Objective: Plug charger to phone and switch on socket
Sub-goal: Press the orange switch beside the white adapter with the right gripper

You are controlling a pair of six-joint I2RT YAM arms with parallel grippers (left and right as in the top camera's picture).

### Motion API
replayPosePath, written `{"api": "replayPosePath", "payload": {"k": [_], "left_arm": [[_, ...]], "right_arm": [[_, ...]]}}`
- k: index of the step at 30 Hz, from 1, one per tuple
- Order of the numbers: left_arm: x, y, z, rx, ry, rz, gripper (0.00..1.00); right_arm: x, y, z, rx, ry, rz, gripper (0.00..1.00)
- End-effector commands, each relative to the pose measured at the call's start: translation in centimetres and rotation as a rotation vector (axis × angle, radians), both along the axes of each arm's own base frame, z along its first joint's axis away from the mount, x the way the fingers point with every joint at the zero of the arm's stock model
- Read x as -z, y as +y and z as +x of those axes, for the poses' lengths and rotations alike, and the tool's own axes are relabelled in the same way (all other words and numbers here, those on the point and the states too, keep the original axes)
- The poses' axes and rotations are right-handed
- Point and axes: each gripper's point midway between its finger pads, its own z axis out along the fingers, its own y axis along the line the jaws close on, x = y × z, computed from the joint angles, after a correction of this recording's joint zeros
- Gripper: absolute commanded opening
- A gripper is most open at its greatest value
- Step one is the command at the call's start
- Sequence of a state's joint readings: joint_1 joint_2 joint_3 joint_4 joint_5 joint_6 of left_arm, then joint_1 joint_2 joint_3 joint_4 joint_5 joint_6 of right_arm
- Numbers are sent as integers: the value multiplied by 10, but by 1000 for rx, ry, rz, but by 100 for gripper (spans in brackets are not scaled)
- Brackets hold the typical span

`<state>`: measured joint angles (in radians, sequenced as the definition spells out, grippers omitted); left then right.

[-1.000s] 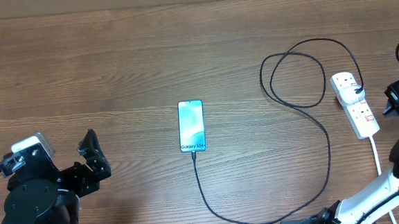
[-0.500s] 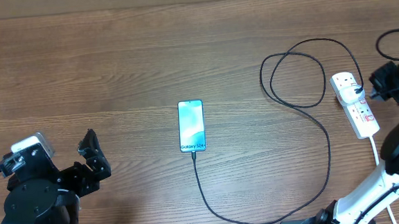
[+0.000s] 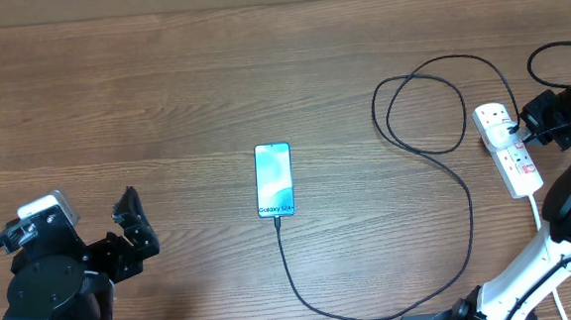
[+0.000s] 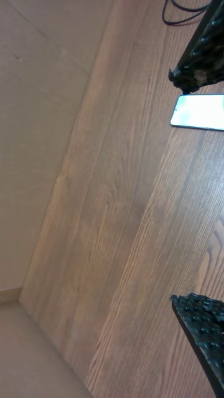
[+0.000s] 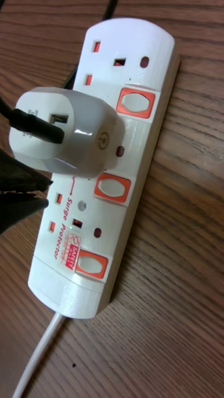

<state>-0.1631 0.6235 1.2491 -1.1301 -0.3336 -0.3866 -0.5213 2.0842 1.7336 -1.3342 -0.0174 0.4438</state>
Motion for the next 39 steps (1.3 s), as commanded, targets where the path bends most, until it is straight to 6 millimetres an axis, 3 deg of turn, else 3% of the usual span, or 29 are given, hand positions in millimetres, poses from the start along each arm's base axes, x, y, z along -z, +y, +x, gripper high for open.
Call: {"api": "replayPosePath", "payload": {"k": [1, 16, 26, 39], "left_arm": [[-3, 4, -3, -18, -14, 2, 100], [2, 4, -6, -19, 11, 6, 100], [2, 4, -6, -18, 11, 6, 100], [2, 4, -6, -18, 11, 6, 99]], "right_arm": [[-1, -7, 4, -5, -8, -23, 4], [10, -7, 5, -5, -10, -24, 4], [31, -5, 1, -5, 39, 6, 4], [31, -7, 6, -2, 21, -4, 4]]}}
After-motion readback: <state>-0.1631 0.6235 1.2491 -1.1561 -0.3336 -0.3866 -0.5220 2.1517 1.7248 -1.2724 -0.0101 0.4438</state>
